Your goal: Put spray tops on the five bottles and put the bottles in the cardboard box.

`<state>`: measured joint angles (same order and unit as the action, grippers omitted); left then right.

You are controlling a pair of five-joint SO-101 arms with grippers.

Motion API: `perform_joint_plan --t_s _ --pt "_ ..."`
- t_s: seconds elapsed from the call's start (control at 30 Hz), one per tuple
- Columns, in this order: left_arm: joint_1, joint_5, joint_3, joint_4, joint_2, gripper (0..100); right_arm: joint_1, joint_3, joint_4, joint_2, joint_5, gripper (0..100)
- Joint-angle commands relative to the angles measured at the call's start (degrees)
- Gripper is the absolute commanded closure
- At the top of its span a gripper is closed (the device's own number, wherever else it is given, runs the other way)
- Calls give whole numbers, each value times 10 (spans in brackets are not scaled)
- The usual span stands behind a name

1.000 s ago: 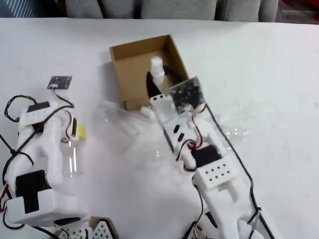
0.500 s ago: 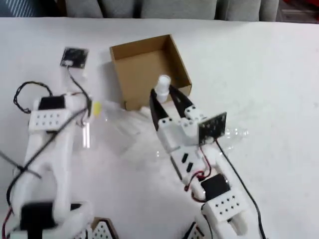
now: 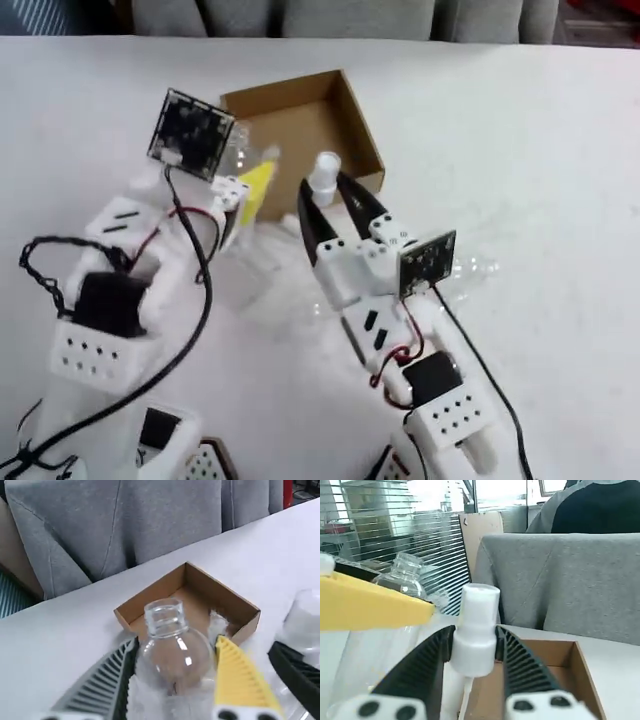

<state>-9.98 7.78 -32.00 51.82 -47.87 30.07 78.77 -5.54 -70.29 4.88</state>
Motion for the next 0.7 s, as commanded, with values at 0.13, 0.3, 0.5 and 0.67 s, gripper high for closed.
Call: perform_joint_plan --t_s 0.13,0.3,0.5,0.67 --pt "-16 -20 -171 -166 -96 980 -44 -8 -22 -11 6 983" --pt "-12 -84 -331 -302 -208 980 -47 -12 -43 -9 6 983" --pt "-16 -94 -479 -383 -371 980 -44 -104 -47 -4 6 983" --pt "-16 -94 -538 -376 -487 980 -22 -255 -47 58 5 983"
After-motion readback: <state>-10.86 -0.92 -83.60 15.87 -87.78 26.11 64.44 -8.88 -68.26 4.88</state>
